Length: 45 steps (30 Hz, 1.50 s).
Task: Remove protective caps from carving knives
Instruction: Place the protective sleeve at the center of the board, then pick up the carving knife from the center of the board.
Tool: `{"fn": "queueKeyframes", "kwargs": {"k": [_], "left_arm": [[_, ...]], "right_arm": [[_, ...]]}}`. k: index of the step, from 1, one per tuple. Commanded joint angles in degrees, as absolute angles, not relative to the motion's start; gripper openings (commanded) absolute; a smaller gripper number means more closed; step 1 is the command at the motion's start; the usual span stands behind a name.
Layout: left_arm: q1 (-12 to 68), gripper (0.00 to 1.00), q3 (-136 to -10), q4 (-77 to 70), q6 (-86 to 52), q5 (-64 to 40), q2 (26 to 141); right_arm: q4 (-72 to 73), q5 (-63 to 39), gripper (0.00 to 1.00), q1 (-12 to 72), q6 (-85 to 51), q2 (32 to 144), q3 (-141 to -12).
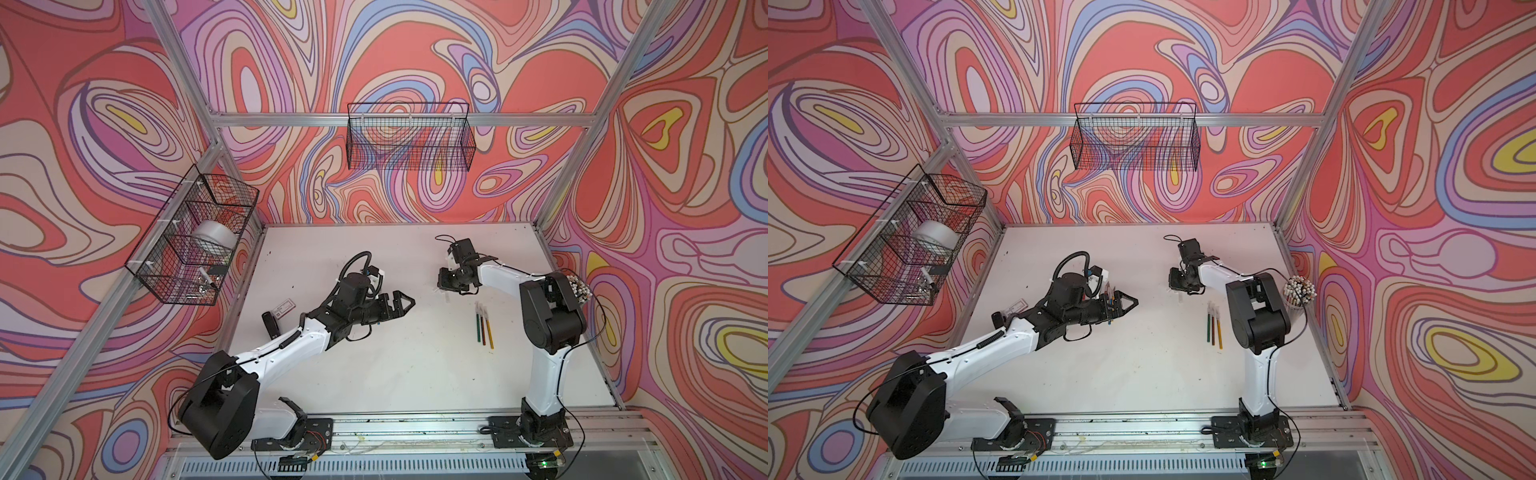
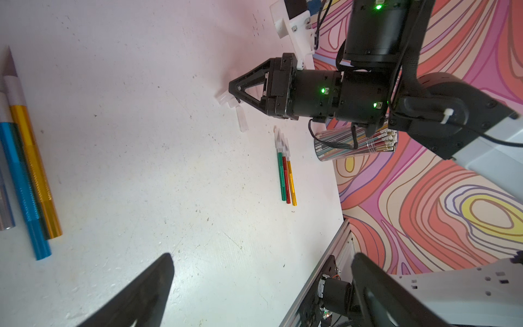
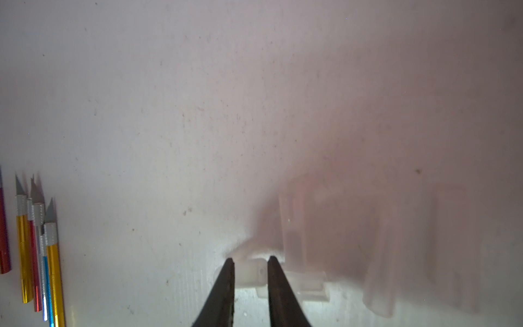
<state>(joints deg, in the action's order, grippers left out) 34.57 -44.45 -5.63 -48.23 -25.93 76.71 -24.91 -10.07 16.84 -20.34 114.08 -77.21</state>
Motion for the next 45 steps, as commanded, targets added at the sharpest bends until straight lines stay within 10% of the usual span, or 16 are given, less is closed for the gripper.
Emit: {"fn": "queueKeyframes", "kwargs": {"k": [1,17,45], "left_arm": [[34.9,1.0,-43.9,-5.7,-47.9,-26.0,76.3],[37.3,1.0,-46.7,-3.7,-40.8,-29.2,76.8],[39.5,1.0,-48.8,-5.5,-41.3,-31.4,79.7]], "right_arm": [[-27.4,-6.6,0.25,16.7,-18.4,108.4,-75.2],[-34.4,3.5,0.23,15.7,-24.3,90.4,-54.1],[-34.3,6.7,0.15,14.9,-24.5,96.2,-53.5]]}}
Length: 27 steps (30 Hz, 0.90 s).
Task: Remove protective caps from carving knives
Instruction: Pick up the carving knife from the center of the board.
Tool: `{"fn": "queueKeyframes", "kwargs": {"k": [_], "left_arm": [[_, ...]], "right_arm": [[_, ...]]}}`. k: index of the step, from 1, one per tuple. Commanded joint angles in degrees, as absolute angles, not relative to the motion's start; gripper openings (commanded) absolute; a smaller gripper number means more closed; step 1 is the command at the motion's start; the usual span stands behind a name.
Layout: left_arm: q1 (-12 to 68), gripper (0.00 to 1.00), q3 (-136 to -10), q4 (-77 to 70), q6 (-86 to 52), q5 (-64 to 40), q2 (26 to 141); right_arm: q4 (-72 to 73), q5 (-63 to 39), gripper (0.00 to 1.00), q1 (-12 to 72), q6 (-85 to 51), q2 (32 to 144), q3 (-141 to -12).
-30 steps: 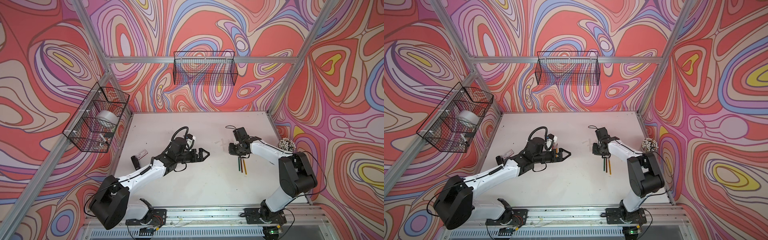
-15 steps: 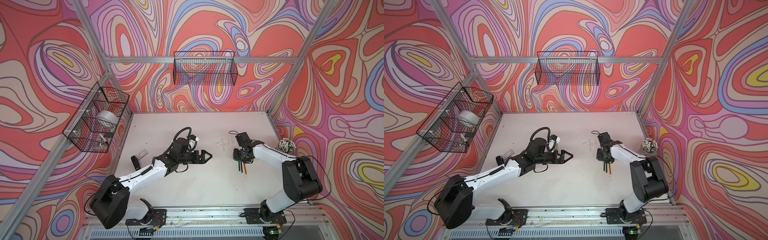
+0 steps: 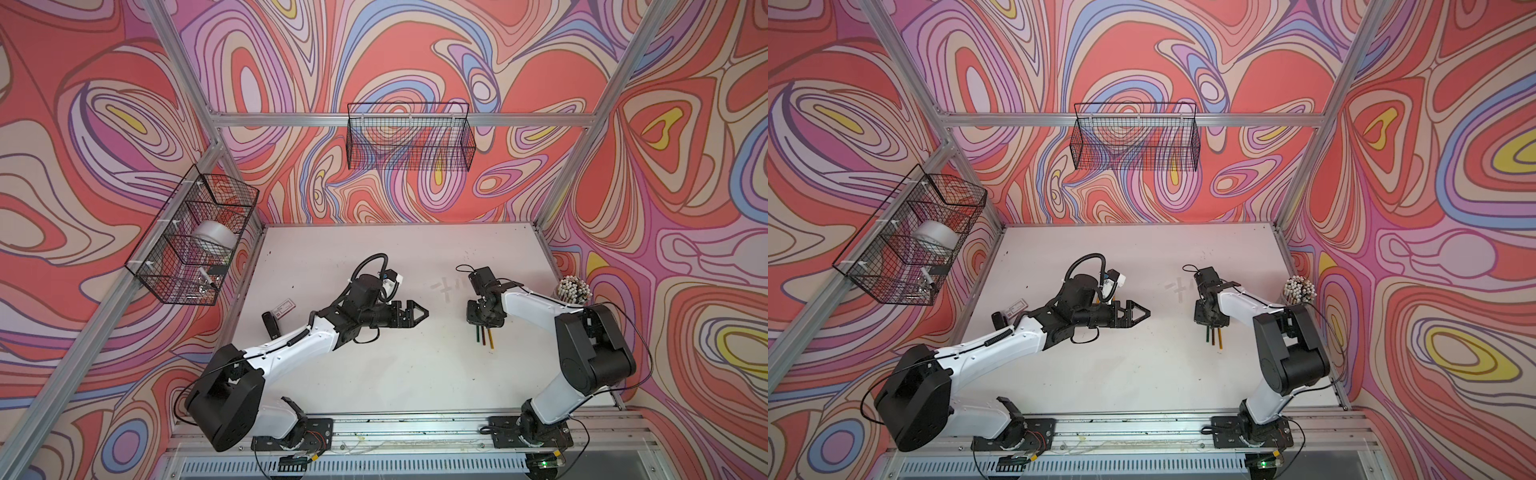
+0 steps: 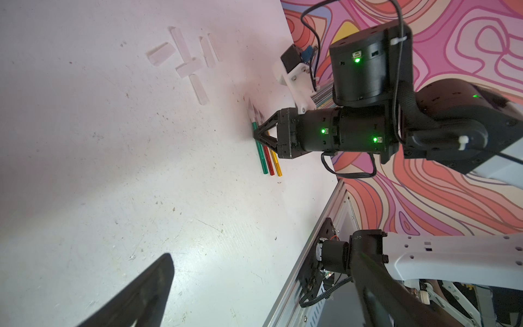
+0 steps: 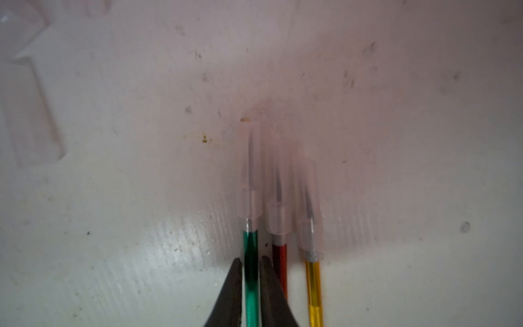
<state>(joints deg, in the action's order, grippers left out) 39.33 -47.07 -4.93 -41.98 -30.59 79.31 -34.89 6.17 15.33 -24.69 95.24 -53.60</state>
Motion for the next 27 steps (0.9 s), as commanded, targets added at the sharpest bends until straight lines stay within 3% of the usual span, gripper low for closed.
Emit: {"fn": "queueKeyframes", "kwargs": {"k": [1,10,16,22,27], "left_arm": [[39.6,1.0,-48.8,-5.4,-41.3,-31.4,79.6],[39.6,0.93,-48.5,-7.2,-42.3,-32.7,80.2],[39.5,0.88,-47.9,-13.5,-43.8,-37.8,81.8],[39.9,0.76,-46.7,-20.4,-47.2,-42.8,84.6],[40.0,0.76,-46.4,-22.7,-49.7,-43.9,85.8]], "right_arm": [[-34.3,6.6,0.15,15.0,-24.5,96.2,-53.6],[-31.4,2.7,0.07,14.9,-23.5,92.8,-52.9],[-26.6,-11.4,0.07,14.9,-24.0,85.3,-51.8],[-16.6,-27.8,0.08,15.0,-28.1,81.5,-50.0],[-8.3,-37.5,0.08,15.1,-32.1,80.0,-48.1]]}}
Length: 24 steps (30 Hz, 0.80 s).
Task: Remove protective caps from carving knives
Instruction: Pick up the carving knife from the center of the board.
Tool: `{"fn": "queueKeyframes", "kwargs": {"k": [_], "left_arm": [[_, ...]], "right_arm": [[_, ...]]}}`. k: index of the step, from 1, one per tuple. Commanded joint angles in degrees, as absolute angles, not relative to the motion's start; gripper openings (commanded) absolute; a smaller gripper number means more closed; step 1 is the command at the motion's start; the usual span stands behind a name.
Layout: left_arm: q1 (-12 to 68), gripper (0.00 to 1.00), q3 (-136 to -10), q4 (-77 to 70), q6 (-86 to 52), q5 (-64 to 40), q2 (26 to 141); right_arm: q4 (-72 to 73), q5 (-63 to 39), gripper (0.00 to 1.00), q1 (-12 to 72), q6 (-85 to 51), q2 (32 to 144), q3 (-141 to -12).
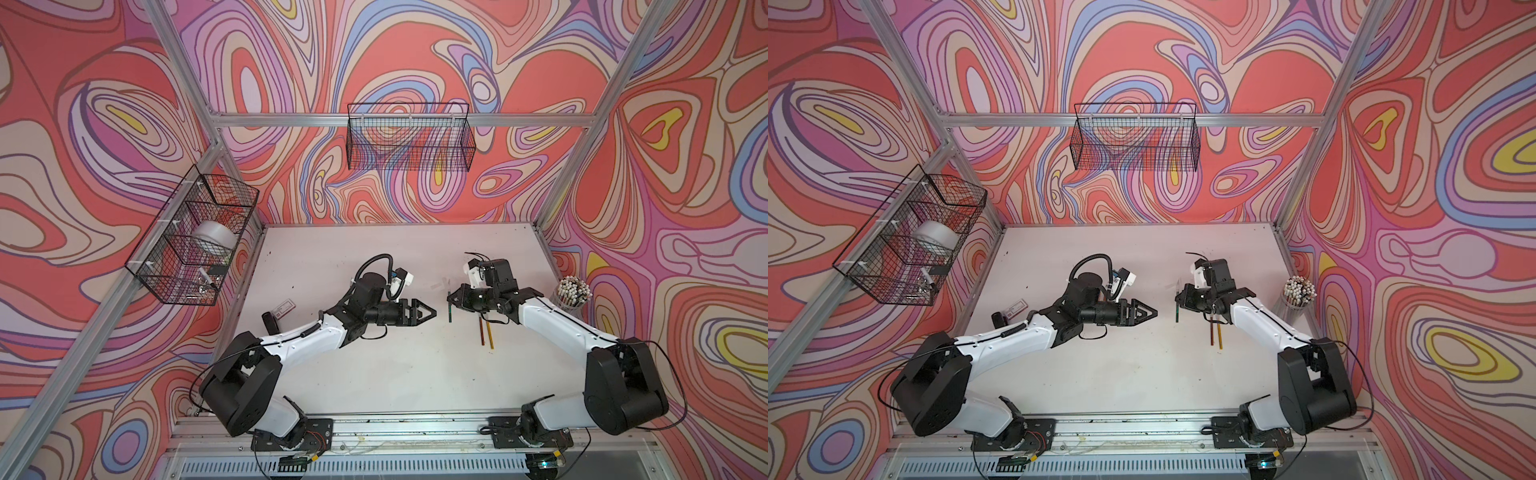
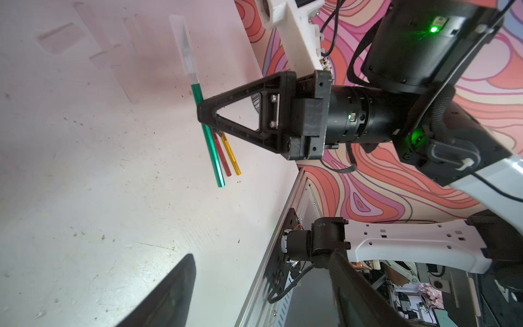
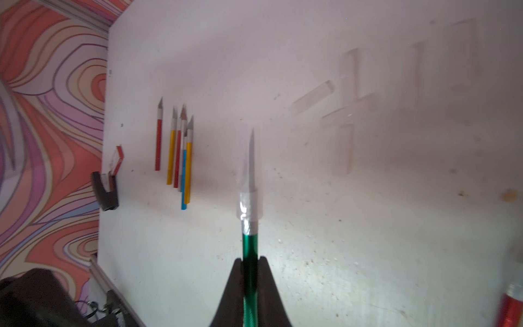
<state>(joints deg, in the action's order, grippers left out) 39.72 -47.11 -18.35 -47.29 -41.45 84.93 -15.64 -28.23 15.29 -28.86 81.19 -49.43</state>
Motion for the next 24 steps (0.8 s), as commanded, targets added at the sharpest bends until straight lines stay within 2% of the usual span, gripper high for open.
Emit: {"fn": "queueKeyframes", "kwargs": {"k": [1,5,16,21,24], "left_arm": [[39.9,0.76,-46.6,-22.8,-50.3,-44.0,86.2],[40.0,0.74,-46.9,-23.6,-52.0,-44.0,87.4],[40.2,0.68,-46.9,-28.5,-56.1,-44.3,90.2],[40.4,0.63,-46.2,-36.2,-60.7,-45.8,92.3],[40.4,0.56,-46.0,-37.9,-61.7,-46.1,92.9]], "right_arm": [[-6.5,-39.2,0.08,15.1,-33.1,79.8,-47.7],[1.0,-44.0,0.09,15.5,-37.8,79.2,-45.7],[13.9,-48.8,0.09,18.1,-46.5,80.4,-43.8],[16.4,-48.4,0.09,20.2,-47.7,81.8,-43.7],[17.1,-48.4,0.09,20.7,-48.1,82.3,-43.6]]}}
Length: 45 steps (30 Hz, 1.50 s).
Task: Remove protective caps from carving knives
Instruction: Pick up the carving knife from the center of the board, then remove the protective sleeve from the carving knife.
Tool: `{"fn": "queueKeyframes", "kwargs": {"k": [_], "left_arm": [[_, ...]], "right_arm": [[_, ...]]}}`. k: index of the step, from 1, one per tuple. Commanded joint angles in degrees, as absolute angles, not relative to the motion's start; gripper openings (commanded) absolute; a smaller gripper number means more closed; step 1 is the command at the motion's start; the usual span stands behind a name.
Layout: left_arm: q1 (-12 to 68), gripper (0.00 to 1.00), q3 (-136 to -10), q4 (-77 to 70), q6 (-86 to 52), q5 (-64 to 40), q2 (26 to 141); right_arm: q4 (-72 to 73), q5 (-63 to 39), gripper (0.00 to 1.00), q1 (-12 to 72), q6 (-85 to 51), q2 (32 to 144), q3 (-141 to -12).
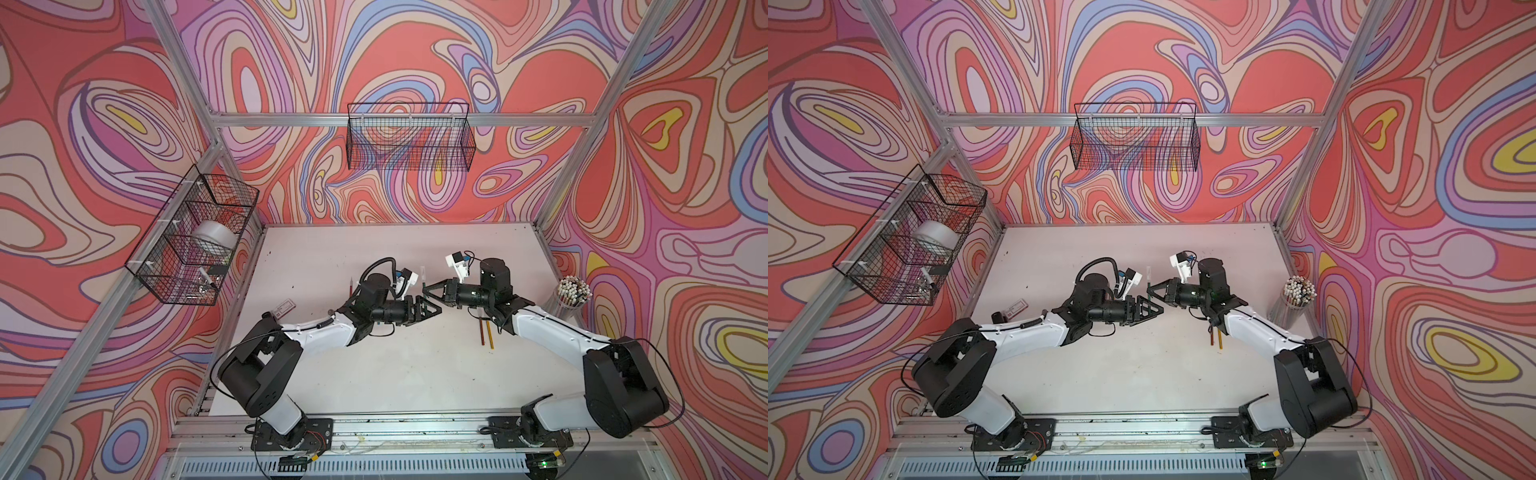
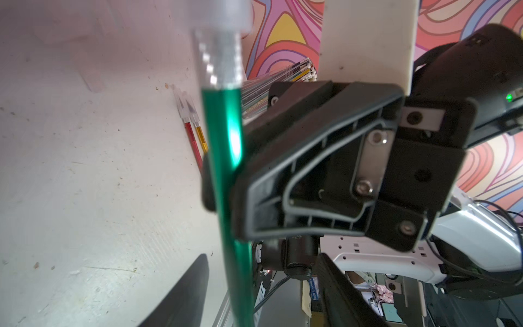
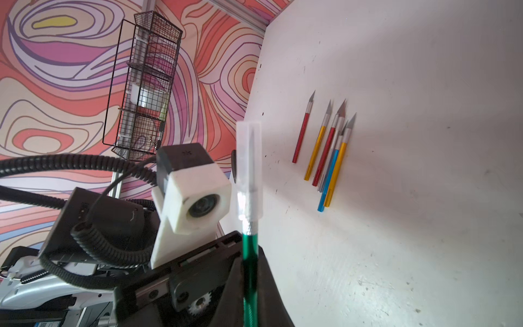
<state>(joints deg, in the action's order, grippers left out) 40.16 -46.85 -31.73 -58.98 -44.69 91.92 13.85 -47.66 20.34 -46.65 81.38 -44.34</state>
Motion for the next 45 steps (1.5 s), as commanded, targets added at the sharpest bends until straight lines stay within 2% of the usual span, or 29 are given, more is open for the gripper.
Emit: {"fn": "queueKeyframes", "kwargs": {"k": [1,3,5,11,23,25,30,34,40,45], "left_arm": [[40.4,0.54,-45.9,-38.1,-61.9,-46.2,93.0],[40.4,0.47,-45.9,-38.1,-62.0,-46.1,92.9],[40.4,0.36,-45.9,-37.9,-61.8,-46.1,92.8],[40.4,0.2,-46.1,-35.8,-60.4,-45.6,92.5],[40.5,0.0,-47.3,-27.2,-54.8,-43.5,90.6],[40.5,0.0,-47.5,-25.5,-53.6,-43.0,90.2],[40.7,0.0,-48.1,-21.9,-51.5,-43.1,90.1],[41.2,0.0,-48.2,-20.2,-50.1,-43.1,89.9],[42.1,0.0,-49.3,-16.8,-47.7,-43.0,89.4],[42.5,0.0,-49.8,-15.7,-46.8,-42.9,89.4]], "right_arm": [[17.1,-48.4,0.09,20.8,-48.1,82.5,-43.7],[17.0,-48.1,0.09,20.9,-47.8,82.6,-43.5],[16.9,-47.9,0.09,20.9,-47.7,82.8,-43.3],[16.5,-47.6,0.09,20.9,-47.6,82.7,-43.4],[16.3,-47.2,0.08,20.9,-47.9,82.2,-42.7],[16.2,-47.1,0.12,20.9,-47.9,82.2,-42.6],[13.9,-44.1,0.3,20.9,-47.0,81.2,-43.6],[9.7,-41.5,0.37,20.9,-45.2,81.6,-46.4],[8.3,-40.3,0.38,20.9,-44.0,84.0,-49.7],[8.0,-40.7,0.27,20.9,-43.7,86.3,-51.9]]}}
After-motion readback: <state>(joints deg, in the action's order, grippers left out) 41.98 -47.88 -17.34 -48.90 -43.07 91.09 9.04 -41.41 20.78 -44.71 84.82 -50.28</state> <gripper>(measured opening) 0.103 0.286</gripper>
